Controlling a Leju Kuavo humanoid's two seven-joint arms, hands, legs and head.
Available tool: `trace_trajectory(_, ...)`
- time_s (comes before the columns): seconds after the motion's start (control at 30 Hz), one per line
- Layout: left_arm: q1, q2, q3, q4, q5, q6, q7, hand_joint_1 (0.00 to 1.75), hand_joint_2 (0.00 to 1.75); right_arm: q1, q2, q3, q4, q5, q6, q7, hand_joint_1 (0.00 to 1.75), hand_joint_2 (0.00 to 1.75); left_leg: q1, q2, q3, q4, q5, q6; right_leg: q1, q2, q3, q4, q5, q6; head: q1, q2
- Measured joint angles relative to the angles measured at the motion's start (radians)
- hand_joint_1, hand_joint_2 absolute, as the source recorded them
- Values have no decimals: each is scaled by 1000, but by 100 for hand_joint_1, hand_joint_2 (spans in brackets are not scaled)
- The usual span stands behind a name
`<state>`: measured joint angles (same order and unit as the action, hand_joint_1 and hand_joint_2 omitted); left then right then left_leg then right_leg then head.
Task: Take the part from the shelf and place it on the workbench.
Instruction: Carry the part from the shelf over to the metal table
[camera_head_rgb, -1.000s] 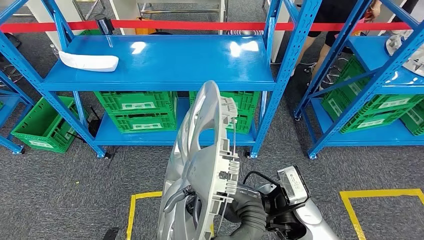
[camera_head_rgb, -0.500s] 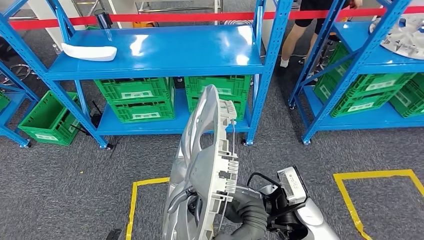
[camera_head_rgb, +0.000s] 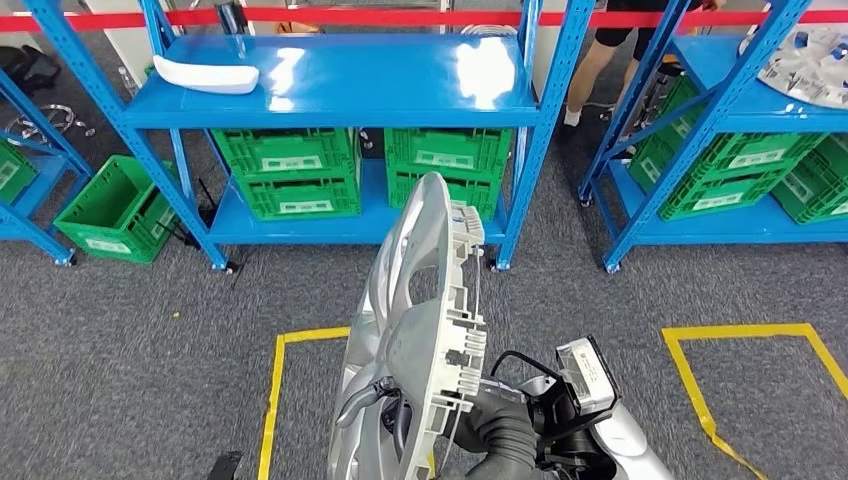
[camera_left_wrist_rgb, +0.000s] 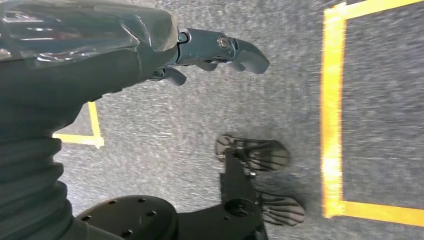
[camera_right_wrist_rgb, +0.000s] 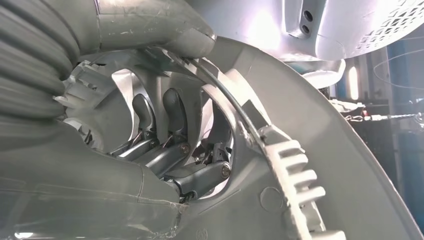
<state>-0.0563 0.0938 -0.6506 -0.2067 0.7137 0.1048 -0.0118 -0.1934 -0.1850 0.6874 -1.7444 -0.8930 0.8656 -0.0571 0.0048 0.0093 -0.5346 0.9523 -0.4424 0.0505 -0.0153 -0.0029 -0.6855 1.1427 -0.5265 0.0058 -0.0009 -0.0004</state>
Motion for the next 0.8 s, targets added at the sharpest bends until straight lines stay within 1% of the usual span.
trace_trajectory(0.03, 0, -1, 0, 0, 0, 0, 0, 0, 175, 1, 0, 0, 1, 0, 1, 0, 175, 175, -1, 1, -18, 1, 14, 1, -1, 0, -13, 66, -32, 0, 0, 0)
trace_trajectory(0.07, 0, -1, 0, 0, 0, 0, 0, 0, 175, 1, -1, 0, 2, 0, 1, 0, 175, 175, -1, 2, -37, 2, 27, 0, -1, 0, -17, 118, -42, 8, 0, 0)
trace_trajectory(0.1, 0, -2, 0, 0, 0, 0, 0, 0, 175, 2, -2, 0, 3, 0, 2, 0, 175, 175, -2, 3, -56, 3, 41, -2, -2, 0, -6, 142, -31, 20, 0, 0)
trace_trajectory(0.13, 0, -3, 0, 0, 0, 0, 0, 0, 175, 2, -2, 0, 3, 0, 2, 0, 175, 175, -2, 3, -75, 6, 54, -5, -3, 0, 21, 132, -6, 33, 0, 0)
trace_trajectory(0.17, 0, -4, 0, 0, 0, 0, 0, 0, 175, 2, -2, 0, 4, -1, 3, 0, 175, 175, -2, 3, -92, 10, 65, -8, -3, 0, 64, 88, 16, 41, 0, 0)
trace_trajectory(0.2, 0, -5, 0, -1, 0, 0, 0, 0, 175, 1, -3, 0, 4, -1, 4, 0, 175, 175, -3, 3, -107, 17, 74, -12, -2, 0, 123, 17, 24, 42, 0, 0)
trace_trajectory(0.23, 0, -6, 0, -1, 0, 0, 0, 0, 175, 1, -3, 0, 4, -2, 5, 0, 175, 175, -4, 3, -120, 24, 83, -17, -1, 0, 183, -68, 12, 36, -1, 0)
trace_trajectory(0.27, 0, -6, 0, -2, -1, 0, 0, 0, 175, 1, -3, 0, 4, -4, 7, 0, 175, 175, -5, 3, -130, 28, 93, -22, 2, 0, 225, -134, -5, 28, -2, 0)
trace_trajectory(0.3, 0, -6, 0, -2, -2, 1, -1, 0, 175, 1, -4, 0, 4, -6, 10, -1, 175, 175, -4, 3, -137, 30, 103, -28, 5, 1, 249, -177, -21, 21, -2, 0)
trace_trajectory(0.33, 1, -6, 0, -2, -4, 2, -1, 0, 175, 3, -5, 0, 5, -7, 12, -1, 175, 175, -4, 3, -142, 29, 116, -34, 7, 1, 249, -196, -25, 14, -2, 0)
trace_trajectory(0.37, 3, -5, 0, -2, -6, 3, -2, 0, 175, 4, -5, 0, 6, -9, 14, -2, 175, 175, -1, 2, -147, 27, 121, -40, 5, 0, 239, -194, -17, 9, -2, 0)
trace_trajectory(0.4, 5, -5, -2, -2, -8, 3, -2, 0, 175, 5, -6, 0, 8, -10, 15, -2, 175, 175, 2, 0, -153, 35, 106, -47, 3, -1, 231, -194, -7, 1, -2, 0)
trace_trajectory(0.43, 6, -4, -3, -3, -10, 3, -2, 0, 175, 6, -6, 0, 9, -10, 16, -3, 175, 175, 4, -3, -162, 61, 71, -53, -1, -2, 222, -194, 5, -7, -3, 0)
trace_trajectory(0.47, 7, -3, -6, -3, -11, 3, -2, 0, 175, 6, -6, 0, 11, -10, 17, -3, 175, 175, 7, -4, -174, 106, 18, -59, -3, -3, 213, -193, 17, -13, -4, 0)
trace_trajectory(0.5, 7, -2, -8, -3, -11, 3, -2, 0, 175, 7, -5, 1, 12, -10, 17, -3, 175, 175, 9, -5, -187, 169, -37, -65, -1, -3, 202, -192, 28, -18, -4, 0)
trace_trajectory(0.53, 7, -1, -10, -3, -12, 2, -2, 0, 175, 8, -5, 1, 13, -10, 19, -3, 175, 175, 10, -5, -198, 238, -78, -70, 0, -4, 189, -190, 39, -20, -5, 0)
trace_trajectory(0.57, 7, 0, -11, -3, -12, 1, -2, 0, 175, 9, -4, 1, 13, -10, 21, -3, 175, 175, 11, -5, -202, 292, -95, -73, 0, -4, 174, -187, 49, -19, -5, 0)
trace_trajectory(0.6, 7, 0, -12, -3, -12, 1, -2, 0, 175, 10, -3, 1, 14, -10, 24, -2, 175, 175, 13, -5, -193, 321, -89, -75, 0, -4, 159, -182, 58, -17, -5, 0)
trace_trajectory(0.63, 7, 1, -13, -3, -11, 0, -2, 0, 175, 11, -1, 1, 15, -10, 26, -2, 175, 175, 14, -5, -167, 312, -68, -75, 0, -3, 142, -175, 65, -14, -5, 0)
trace_trajectory(0.67, 7, 2, -14, -3, -11, 0, -2, 0, 175, 12, 1, 1, 15, -10, 29, -1, 175, 175, 16, -6, -124, 270, -44, -73, 0, -3, 127, -168, 70, -10, -5, 0)
trace_trajectory(0.7, 6, 3, -14, -4, -10, 1, -2, 0, 175, 12, 3, 1, 15, -10, 31, 0, 175, 175, 17, -7, -72, 206, -36, -70, 1, -2, 114, -161, 75, -6, -5, 0)
trace_trajectory(0.73, 6, 4, -14, -5, -10, 2, -2, 0, 175, 11, 4, 1, 15, -11, 33, 1, 175, 175, 15, -10, -23, 136, -40, -65, 2, -1, 105, -155, 81, -1, -5, 0)
trace_trajectory(0.77, 5, 6, -14, -6, -9, 3, -3, 0, 175, 11, 6, 0, 15, -12, 35, 3, 175, 175, 13, -12, 10, 85, -51, -59, 4, -2, 98, -152, 88, 6, -5, 0)
trace_trajectory(0.8, 5, 6, -14, -6, -10, 6, -5, 0, 175, 11, 7, 0, 16, -13, 37, 4, 175, 175, 10, -14, 26, 53, -62, -53, 5, -3, 92, -151, 95, 14, -4, 0)
